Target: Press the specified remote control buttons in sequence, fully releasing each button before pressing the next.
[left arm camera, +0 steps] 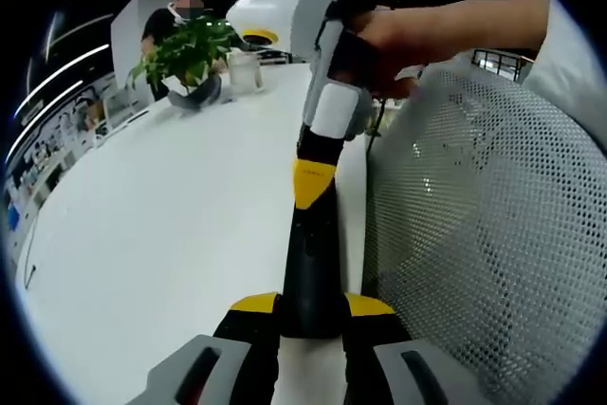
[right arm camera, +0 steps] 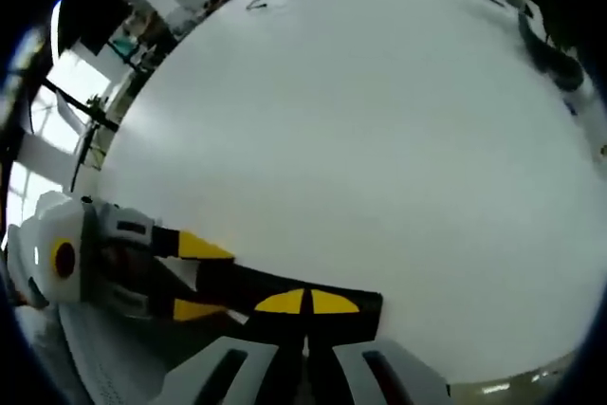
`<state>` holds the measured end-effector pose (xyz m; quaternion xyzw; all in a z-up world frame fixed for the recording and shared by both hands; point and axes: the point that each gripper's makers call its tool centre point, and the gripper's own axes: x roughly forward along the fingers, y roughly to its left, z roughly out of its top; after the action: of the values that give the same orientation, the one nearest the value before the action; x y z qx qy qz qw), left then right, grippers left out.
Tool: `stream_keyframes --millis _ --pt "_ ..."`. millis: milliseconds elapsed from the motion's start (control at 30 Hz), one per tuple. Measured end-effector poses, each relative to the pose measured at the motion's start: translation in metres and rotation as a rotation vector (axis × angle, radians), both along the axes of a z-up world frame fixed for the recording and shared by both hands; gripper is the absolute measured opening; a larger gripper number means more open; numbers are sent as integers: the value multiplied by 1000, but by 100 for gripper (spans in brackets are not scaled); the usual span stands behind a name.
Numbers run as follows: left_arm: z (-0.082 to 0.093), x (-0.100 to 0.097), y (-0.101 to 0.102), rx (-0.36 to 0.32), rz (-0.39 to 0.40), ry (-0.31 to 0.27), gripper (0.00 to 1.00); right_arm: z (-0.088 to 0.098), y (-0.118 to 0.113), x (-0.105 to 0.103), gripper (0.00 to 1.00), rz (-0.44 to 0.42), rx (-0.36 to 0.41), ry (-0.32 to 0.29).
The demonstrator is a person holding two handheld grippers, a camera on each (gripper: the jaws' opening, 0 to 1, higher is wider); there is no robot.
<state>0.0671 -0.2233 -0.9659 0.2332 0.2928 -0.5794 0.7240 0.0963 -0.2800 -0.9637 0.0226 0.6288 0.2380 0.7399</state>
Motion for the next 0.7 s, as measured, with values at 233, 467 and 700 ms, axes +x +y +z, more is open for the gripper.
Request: stream_keyframes --millis 233,467,700 --pt "0 1 0 -4 1 1 24 -1 0 0 0 0 -50 121" --pt "0 1 -1 -3 1 -1 24 -2 0 -1 0 20 -114 154" --pt "0 2 -1 0 1 -1 24 -1 -3 1 0 -29 -88 161"
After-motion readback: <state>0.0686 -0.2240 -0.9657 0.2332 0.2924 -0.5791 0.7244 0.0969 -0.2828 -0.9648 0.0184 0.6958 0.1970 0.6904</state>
